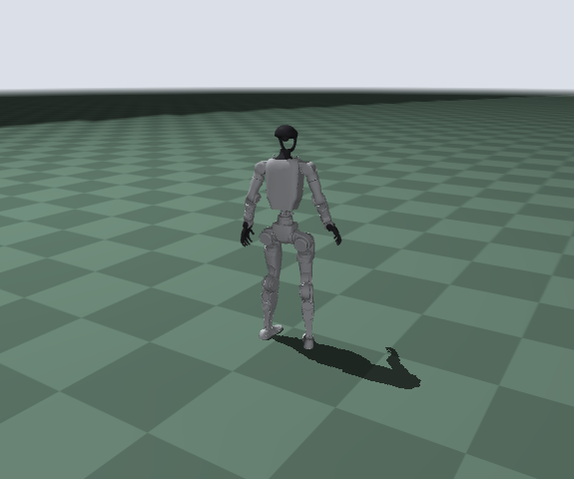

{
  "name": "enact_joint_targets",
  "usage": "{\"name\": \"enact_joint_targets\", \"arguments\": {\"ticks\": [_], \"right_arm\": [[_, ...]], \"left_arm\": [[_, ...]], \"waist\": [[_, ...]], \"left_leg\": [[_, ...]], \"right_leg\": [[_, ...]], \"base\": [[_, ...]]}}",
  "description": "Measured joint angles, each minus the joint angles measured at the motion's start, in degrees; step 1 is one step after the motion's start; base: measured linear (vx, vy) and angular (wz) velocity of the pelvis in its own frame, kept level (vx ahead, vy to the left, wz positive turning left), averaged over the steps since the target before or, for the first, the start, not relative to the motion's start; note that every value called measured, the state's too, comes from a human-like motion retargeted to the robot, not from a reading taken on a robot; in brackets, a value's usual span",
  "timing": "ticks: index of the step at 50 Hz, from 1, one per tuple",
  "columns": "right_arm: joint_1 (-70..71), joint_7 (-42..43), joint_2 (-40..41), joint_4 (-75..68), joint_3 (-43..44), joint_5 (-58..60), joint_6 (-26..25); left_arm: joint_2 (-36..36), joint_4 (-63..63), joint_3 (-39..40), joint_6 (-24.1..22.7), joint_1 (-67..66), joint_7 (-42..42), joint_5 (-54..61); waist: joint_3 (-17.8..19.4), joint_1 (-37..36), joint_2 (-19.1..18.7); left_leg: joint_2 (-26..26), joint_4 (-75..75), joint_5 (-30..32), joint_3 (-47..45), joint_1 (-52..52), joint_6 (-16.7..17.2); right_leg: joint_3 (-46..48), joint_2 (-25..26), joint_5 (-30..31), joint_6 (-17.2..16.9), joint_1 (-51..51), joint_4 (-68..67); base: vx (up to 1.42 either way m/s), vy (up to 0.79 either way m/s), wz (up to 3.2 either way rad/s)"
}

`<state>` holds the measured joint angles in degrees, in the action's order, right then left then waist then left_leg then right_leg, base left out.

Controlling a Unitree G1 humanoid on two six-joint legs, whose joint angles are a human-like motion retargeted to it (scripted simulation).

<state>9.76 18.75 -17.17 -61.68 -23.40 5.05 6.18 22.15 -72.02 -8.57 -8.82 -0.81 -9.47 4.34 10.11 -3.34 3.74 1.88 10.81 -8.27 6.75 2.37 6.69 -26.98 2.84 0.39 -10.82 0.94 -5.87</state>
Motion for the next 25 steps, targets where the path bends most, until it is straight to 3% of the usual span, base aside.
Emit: {"name": "enact_joint_targets", "arguments": {"ticks": [5, 10, 15, 25], "right_arm": [[-3.1, -0.2, 0.9, 1.1, 0.3, 0.8, -0.2], [-5.0, -0.9, 2.0, -0.8, 1.1, 1.2, -0.8], [-6.3, -2.5, 3.3, -3.5, 2.6, 1.8, -0.8], [-8.0, -4.4, 2.3, -2.3, 6.7, 1.7, -1.2]], "left_arm": [[0.8, 0.7, 1.5, 0.6, 0.9, 0.1, 0.6], [0.1, 1.7, 2.9, 0.8, 1.9, 0.3, -0.7], [-1.5, 2.8, 3.6, -0.1, 0.4, 1.4, -4.3], [-6.7, 6.4, 1.2, 0.6, -3.0, 2.3, -10.5]], "waist": [[-1.6, -0.1, -0.8], [-2.4, -2.2, -0.9], [-3.6, -3.8, -0.2], [-4.9, -1.4, -2.3]], "left_leg": [[-2.0, -2.7, -0.4, -4.3, -1.9, 1.4], [-2.3, -3.1, -1.6, -8.4, -2.8, 2.1], [-1.5, -3.1, -3.1, -12.0, -4.1, 2.0], [-1.8, -4.6, -3.5, -14.3, -6.0, 2.2]], "right_leg": [[18.0, -3.1, -4.7, 2.0, 3.9, -7.0], [31.1, -7.1, -6.2, 0.5, 3.9, -11.1], [31.3, -8.0, -5.8, -2.8, 1.9, -8.4], [29.0, -7.3, -3.3, -3.0, -2.7, 0.8]], "base": [[0.08, 0.13, -0.83], [0.08, 0.08, -0.72], [0.08, 0.02, -0.59], [0.03, 0.00, -0.18]]}}
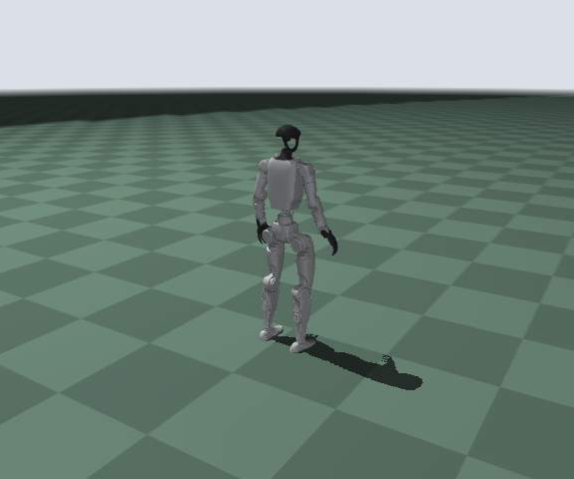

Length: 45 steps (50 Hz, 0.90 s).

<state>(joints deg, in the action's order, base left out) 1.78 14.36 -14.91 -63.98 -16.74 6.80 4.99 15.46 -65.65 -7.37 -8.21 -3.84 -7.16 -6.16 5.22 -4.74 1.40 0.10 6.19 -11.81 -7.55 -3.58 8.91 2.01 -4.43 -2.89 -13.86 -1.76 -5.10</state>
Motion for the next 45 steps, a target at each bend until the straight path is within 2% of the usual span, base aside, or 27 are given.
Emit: {"name": "enact_joint_targets", "arguments": {"ticks": [5, 14, 23, 25, 27, 30, 38, 45], "right_arm": [[-0.8, -0.5, -0.7, 0.9, 0.4, -0.1, 0.2], [-2.0, -0.2, -1.5, 1.6, -1.0, -1.6, 0.5], [-1.7, -1.6, -1.4, 2.8, -2.4, -3.3, -0.3], [-1.8, -1.7, -1.0, 3.0, -2.7, -3.2, 0.0], [-1.7, -1.4, -1.2, 3.1, -3.0, -3.8, -0.4], [-1.7, -1.6, -1.3, 3.2, -3.6, -4.3, -0.6], [-2.2, -3.9, -1.6, 2.5, -4.8, -5.3, -1.8], [-2.5, -5.1, -2.1, 2.7, -5.1, -5.8, -1.8]], "left_arm": [[0.3, 7.4, -4.6, 0.1, 0.4, -0.8, -8.2], [6.1, 25.5, -15.4, -0.5, 6.4, -2.0, -21.2], [11.8, 43.3, -17.8, -1.8, 12.5, 1.6, -21.3], [13.0, 46.1, -17.6, -2.4, 13.8, 1.4, -21.8], [13.9, 49.1, -17.6, -2.3, 15.4, 1.4, -20.8], [15.3, 52.7, -18.0, -2.2, 18.7, 0.9, -20.8], [18.7, 59.2, -21.1, -0.8, 34.9, -0.6, -24.5], [21.2, 59.6, -27.7, 0.0, 54.6, -4.1, -30.5]], "waist": [[0.2, 0.7, -0.6], [0.4, 0.9, -1.7], [0.1, 2.2, -2.1], [-0.3, 2.0, -1.7], [-0.1, 2.6, -2.2], [-0.1, 2.9, -2.4], [-1.0, 3.9, -2.7], [-1.4, 5.2, -2.8]], "left_leg": [[0.1, 0.6, -0.3, 0.2, 0.3, 0.0], [0.1, 0.8, -0.3, 0.9, 0.4, 0.2], [-0.2, 1.0, -0.3, 0.6, 0.3, 0.1], [-0.2, 1.3, -0.7, -0.1, 0.6, -0.3], [-0.4, 1.2, -0.4, 0.2, 0.4, 0.2], [-0.6, 1.3, -0.5, 0.1, 0.2, 0.2], [-0.6, 1.1, -0.5, 1.0, -0.1, 0.5], [-0.4, 1.2, -0.5, 2.1, -0.4, 0.6]], "right_leg": [[0.2, -0.1, 0.1, -0.1, -0.4, 0.6], [0.9, -0.2, 0.0, 0.3, -0.2, -0.3], [0.4, 0.2, -0.4, 0.9, 0.1, -1.0], [0.1, 0.0, -1.5, -0.2, 2.2, -4.4], [0.0, 0.3, -0.8, 1.1, 0.4, -1.4], [0.0, 0.5, -1.1, 1.3, 0.2, -1.5], [1.1, 0.4, -1.3, 1.6, -0.1, -2.1], [2.1, 0.2, -1.0, 1.4, -1.0, -1.7]], "base": [[0.00, 0.00, 0.00], [0.00, 0.00, 0.00], [0.00, 0.00, 0.00], [-0.01, -0.01, -0.13], [0.00, 0.00, 0.00], [0.00, 0.00, 0.00], [0.00, 0.00, 0.00], [0.00, 0.00, 0.00]]}}
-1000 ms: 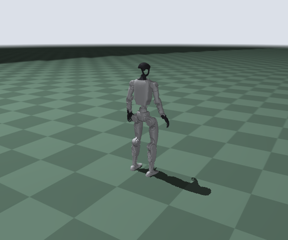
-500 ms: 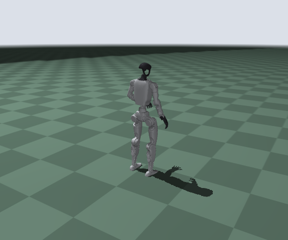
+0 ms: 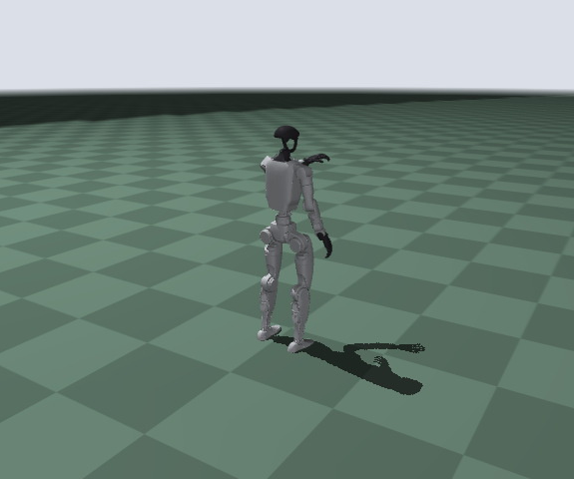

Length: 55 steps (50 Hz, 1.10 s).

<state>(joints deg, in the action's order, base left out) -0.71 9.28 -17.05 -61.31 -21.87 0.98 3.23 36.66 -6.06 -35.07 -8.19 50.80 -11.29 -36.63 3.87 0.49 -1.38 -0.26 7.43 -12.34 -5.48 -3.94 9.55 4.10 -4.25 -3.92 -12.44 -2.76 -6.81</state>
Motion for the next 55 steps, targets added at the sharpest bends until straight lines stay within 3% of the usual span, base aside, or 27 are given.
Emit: {"name": "enact_joint_targets", "arguments": {"ticks": [10, 17, 22, 30, 35, 46, 55], "right_arm": [[0.7, 4.2, -1.4, 1.2, -0.1, -0.5, 1.9], [0.9, 10.9, -2.0, 1.4, 0.8, 0.8, 5.1], [0.7, 12.4, -2.1, 0.7, 1.1, 1.6, 6.5], [-0.3, 11.9, -2.3, -1.4, 2.7, 2.8, 6.9], [-1.4, 11.6, -3.4, -1.8, 3.7, 2.7, 6.7], [-2.9, 6.5, -5.7, -1.7, 4.4, 1.3, 4.7], [-3.6, 5.0, -6.2, 0.6, 5.4, 0.6, 4.7]], "left_arm": [[4.2, -8.7, -16.9, 0.3, 25.9, -8.2, -6.3], [4.1, -25.4, -32.0, -1.0, 38.3, -16.5, -12.1], [0.6, -41.0, -39.0, -1.2, 42.0, -17.7, -15.7], [-6.9, -67.8, -32.9, 2.8, 41.7, -19.1, -12.7], [-8.0, -77.2, -30.7, 4.5, 42.6, -19.5, -9.2], [-5.0, -80.5, -31.9, 4.4, 44.4, -10.9, -5.7], [-4.8, -79.8, -32.1, 3.9, 45.2, -8.7, -4.8]], "waist": [[-1.1, 2.8, -0.7], [-2.0, 4.9, -1.3], [-2.4, 6.4, -1.7], [-3.0, 9.5, -2.3], [-3.4, 11.3, -3.0], [-4.0, 12.6, -4.0], [-4.2, 13.7, -4.2]], "left_leg": [[-0.1, -0.1, 0.0, -0.4, 0.3, 0.1], [-0.3, -0.3, -0.2, -1.6, 0.4, 0.0], [-0.4, -0.1, -0.5, -2.3, 0.4, 0.0], [-0.4, 0.2, -1.0, -2.8, 0.3, 0.1], [-0.5, 0.2, -1.2, -3.1, 0.1, 0.2], [-0.7, 0.5, -1.8, -5.2, 0.1, -0.1], [-0.7, 0.6, -2.0, -5.7, 0.2, -0.1]], "right_leg": [[-0.2, 0.1, 0.5, -0.3, -0.1, 1.2], [-1.2, 0.3, 0.7, -0.7, 0.4, 1.5], [-1.8, 0.4, 0.6, -1.0, 0.6, 1.7], [-2.1, 0.4, 0.3, -1.1, 0.6, 1.5], [-2.4, 0.5, 0.4, -1.3, 0.5, 1.8], [-4.2, 0.8, 0.9, -1.7, 0.9, 2.4], [-4.5, 0.7, 1.0, -1.6, 1.1, 2.3]], "base": [[0.00, 0.00, 0.00], [0.00, 0.00, 0.00], [0.00, 0.00, 0.00], [0.00, 0.00, 0.00], [0.00, 0.00, 0.00], [0.02, 0.00, -0.08], [0.00, 0.00, 0.00]]}}
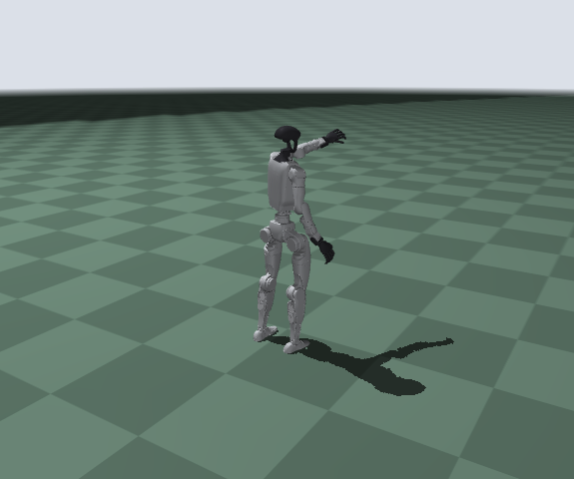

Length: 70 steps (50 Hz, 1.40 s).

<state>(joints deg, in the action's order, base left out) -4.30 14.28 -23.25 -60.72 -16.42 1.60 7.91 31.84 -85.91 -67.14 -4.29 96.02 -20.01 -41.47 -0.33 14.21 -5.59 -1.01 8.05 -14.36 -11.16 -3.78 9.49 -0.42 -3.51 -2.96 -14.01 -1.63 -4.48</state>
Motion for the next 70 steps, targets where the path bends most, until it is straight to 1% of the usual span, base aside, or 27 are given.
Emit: {"name": "enact_joint_targets", "arguments": {"ticks": [12, 16, 18, 20, 25, 30, 33, 37, 43, 46, 50, 55, 59, 62, 65, 70], "right_arm": [[0.7, -0.9, 0.0, 1.5, -0.2, -0.1, -0.5], [0.7, -2.0, 0.3, 1.5, -0.6, -0.4, -0.7], [0.5, -2.7, 0.5, 1.6, -0.5, -0.2, -0.7], [0.6, -2.8, 0.4, 1.4, -0.9, -0.7, -0.9], [0.8, -3.4, 0.4, 0.6, -1.2, -1.0, -1.3], [0.4, -4.5, 0.7, 0.0, -1.1, -1.1, -2.0], [-0.5, -5.5, 0.9, 0.3, -0.8, -1.3, -2.6], [-2.1, -6.0, 1.3, 1.0, -0.4, -1.8, -3.7], [-4.3, -5.3, 1.7, 1.4, -0.8, -2.9, -4.6], [-4.7, -4.9, 1.9, 1.2, -1.4, -3.3, -4.9], [-4.4, -4.1, 2.2, 0.9, -2.4, -3.4, -4.7], [-3.2, -3.9, 2.7, 1.3, -3.0, -2.5, -3.9], [-1.7, -4.8, 2.4, 1.8, -3.1, -1.2, -3.6], [0.1, -5.5, 1.7, 2.0, -3.5, -0.2, -3.5], [2.6, -5.7, 0.6, 2.1, -4.4, 0.4, -3.3], [7.2, -5.4, -0.9, 2.9, -5.8, 0.6, -2.8]], "left_arm": [[0.6, 1.6, 0.2, -0.1, 0.1, 1.9, 1.3], [-0.1, 1.9, 0.3, -0.5, 0.4, 3.5, 1.5], [-0.6, 2.0, 0.4, -0.4, 0.5, 4.3, 1.0], [-1.2, 2.0, 0.4, -0.6, 0.8, 4.9, 1.7], [-2.3, 2.4, 0.9, -0.6, 1.4, 5.8, 2.1], [-1.7, 6.4, 2.8, -0.7, 1.3, 6.9, 3.2], [0.5, 13.3, 4.2, -0.8, 0.5, 7.6, 4.2], [5.8, 28.7, 5.1, -1.3, -1.5, 7.8, 5.6], [17.5, 56.3, 4.9, -3.1, -6.0, 6.1, 8.8], [24.0, 67.8, 5.8, -3.8, -9.5, 5.0, 10.7], [32.1, 78.7, 10.1, -4.3, -16.6, 2.6, 12.8], [38.2, 83.2, 21.2, -4.1, -28.4, 0.2, 13.7], [38.8, 81.5, 30.9, -3.3, -36.1, 0.5, 12.6], [38.2, 79.6, 36.1, -2.5, -39.6, 1.2, 11.3], [37.6, 77.9, 38.9, -2.0, -41.6, 1.6, 10.1], [37.5, 75.8, 39.9, -1.5, -43.3, 1.6, 9.2]], "waist": [[0.3, 1.2, -0.1], [0.3, 2.0, 0.2], [0.1, 2.0, 0.6], [0.4, 2.4, 0.6], [0.9, 2.4, 1.2], [1.0, 1.4, 2.0], [0.9, 0.1, 2.6], [0.8, -2.9, 3.6], [0.8, -8.9, 5.1], [0.9, -11.7, 5.7], [1.3, -15.0, 6.8], [1.9, -19.4, 8.4], [2.1, -23.1, 9.3], [2.2, -25.1, 9.6], [2.2, -26.2, 9.6], [2.0, -26.2, 9.3]], "left_leg": [[0.0, 0.0, -0.1, -0.6, 0.0, -0.1], [0.2, -0.3, 0.2, 0.1, 0.1, 0.0], [0.3, -0.3, 0.1, 0.2, 0.4, -0.2], [0.4, -0.5, 0.4, 1.0, 0.5, 0.1], [0.5, -0.7, 0.7, 2.2, 0.6, 0.2], [0.6, -0.7, 1.0, 3.6, 0.8, 0.3], [0.7, -0.8, 1.1, 4.6, 0.8, 0.3], [0.8, -0.9, 1.1, 5.9, 0.5, 0.3], [1.0, -1.0, 0.9, 8.1, -0.1, 0.2], [1.2, -1.1, 0.9, 9.6, -0.3, 0.1], [1.6, -1.4, 1.1, 12.0, -0.6, 0.1], [2.2, -1.8, 1.5, 14.9, -0.8, 0.1], [2.7, -2.1, 1.9, 16.7, -0.7, 0.0], [3.0, -2.3, 2.2, 18.0, -0.6, 0.0], [3.3, -2.6, 2.5, 19.2, -0.5, 0.0], [3.6, -2.9, 3.0, 20.7, -0.4, 0.0]], "right_leg": [[-0.4, 0.0, 0.1, 0.2, 0.2, -0.1], [0.3, -0.2, 0.0, 0.3, 0.2, -0.1], [0.7, -0.4, -0.8, -0.2, 1.7, -2.6], [1.3, -0.4, -0.2, 0.5, 0.6, -0.6], [2.5, -0.5, -0.3, 0.6, 0.2, -0.4], [4.2, -0.7, -0.6, 0.9, -0.3, -0.3], [5.2, -0.8, -0.8, 1.0, -0.8, -0.3], [6.6, -1.0, -1.3, 1.2, -1.6, -0.2], [8.7, -1.1, -1.8, 1.0, -3.3, 0.2], [10.1, -1.3, -2.1, 0.9, -4.3, 0.3], [12.2, -1.6, -2.6, 0.6, -5.5, 0.4], [14.7, -2.0, -3.3, 0.3, -6.6, 0.2], [16.4, -2.3, -3.8, 0.2, -7.2, 0.1], [17.7, -2.6, -4.0, 0.1, -7.5, 0.1], [18.8, -2.8, -4.2, 0.1, -7.9, 0.1], [20.3, -3.0, -4.4, 0.2, -8.2, -0.1]], "base": [[0.00, 0.00, 0.00], [0.00, 0.00, 0.04], [0.00, 0.00, 0.00], [0.00, 0.00, 0.27], [0.00, -0.01, 0.23], [0.00, -0.02, 0.25], [0.00, -0.02, 0.29], [0.01, -0.03, 0.29], [0.03, -0.03, 0.33], [0.03, -0.03, 0.45], [0.03, -0.04, 0.53], [0.02, -0.04, 0.52], [0.01, -0.03, 0.43], [0.01, -0.02, 0.40], [0.01, -0.02, 0.37], [0.00, -0.01, 0.23]]}}
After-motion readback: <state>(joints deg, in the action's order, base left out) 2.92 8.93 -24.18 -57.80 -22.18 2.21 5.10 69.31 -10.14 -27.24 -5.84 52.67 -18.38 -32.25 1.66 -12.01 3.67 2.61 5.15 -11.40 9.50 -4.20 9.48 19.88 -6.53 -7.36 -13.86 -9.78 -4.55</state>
